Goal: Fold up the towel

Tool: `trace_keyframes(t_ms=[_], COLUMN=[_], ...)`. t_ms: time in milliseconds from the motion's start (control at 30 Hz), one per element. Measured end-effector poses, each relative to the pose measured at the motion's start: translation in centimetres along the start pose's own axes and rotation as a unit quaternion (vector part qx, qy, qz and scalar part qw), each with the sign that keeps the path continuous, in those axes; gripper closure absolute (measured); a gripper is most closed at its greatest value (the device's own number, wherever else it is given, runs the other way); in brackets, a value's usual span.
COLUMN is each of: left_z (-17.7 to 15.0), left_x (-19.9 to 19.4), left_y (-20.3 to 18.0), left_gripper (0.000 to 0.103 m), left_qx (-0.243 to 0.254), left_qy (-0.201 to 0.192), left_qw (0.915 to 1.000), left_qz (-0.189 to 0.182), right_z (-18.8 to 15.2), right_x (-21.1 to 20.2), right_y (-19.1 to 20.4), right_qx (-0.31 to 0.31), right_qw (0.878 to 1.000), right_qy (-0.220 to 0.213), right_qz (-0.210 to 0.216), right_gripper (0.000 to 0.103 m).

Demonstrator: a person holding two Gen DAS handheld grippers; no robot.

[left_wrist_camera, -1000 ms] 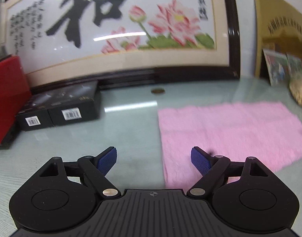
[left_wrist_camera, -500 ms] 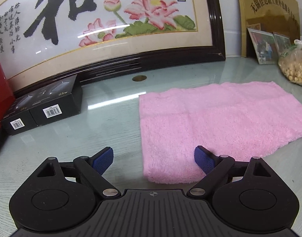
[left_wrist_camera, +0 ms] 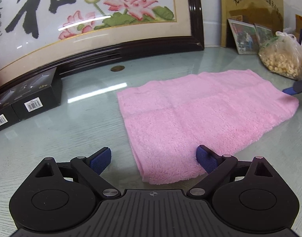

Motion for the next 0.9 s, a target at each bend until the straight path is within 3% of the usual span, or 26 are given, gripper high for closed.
trace_keyframes(t_ms=[267, 433, 567, 667, 733, 800, 900], left_z=[-0.4, -0.4, 0.5, 1.1, 1.4, 1.5, 1.1], left_x=[-0.5, -0.6, -1.2, -1.6, -1.6, -1.3, -0.1], left_y=[-1.6, -1.8, -0.8, -0.2, 0.0, 0.0, -0.1], left_gripper=[0.009, 0.007, 0.007, 0.006, 0.005, 0.004, 0.004], left_qx=[0.044, 0.055, 0.040, 0.026, 0.021, 0.021, 0.031], left_qy=[0.000, -0.001, -0.035, -0.063, -0.072, -0.070, -0.043], left_qw=[0.9988, 0.9981, 0.9986, 0.9974, 0.9967, 0.9966, 0.9973], left_qz=[-0.022, -0.027, 0.005, 0.024, 0.031, 0.037, 0.050], right_z=[-0.2, -0.6, -0.8, -0.9, -1.1, -1.2, -1.2], right_x=[1.5, 2.6, 2.9, 2.8, 2.7, 2.6, 2.5], right_y=[0.1, 0.9, 1.4, 1.8, 2.4, 2.8, 3.0], right_qx=[-0.041, -0.107, -0.125, -0.128, -0.131, -0.128, -0.114], right_qw=[0.997, 0.981, 0.975, 0.976, 0.978, 0.979, 0.982], right_qy=[-0.021, -0.028, -0.032, -0.038, -0.039, -0.043, -0.046], right_qz=[-0.066, -0.162, -0.178, -0.170, -0.161, -0.154, -0.141], right_gripper=[0.008, 0.023, 0.028, 0.040, 0.057, 0.062, 0.078])
Point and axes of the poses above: each gripper's, at about its wrist camera, not at the fingertips, and x roughly the way its jaws point, y to its left, z to its top, the point moved 8 cm from there along x, roughly the way its jaws point, and after that the axes turned 5 degrees about -z, right-handed, at the moved point
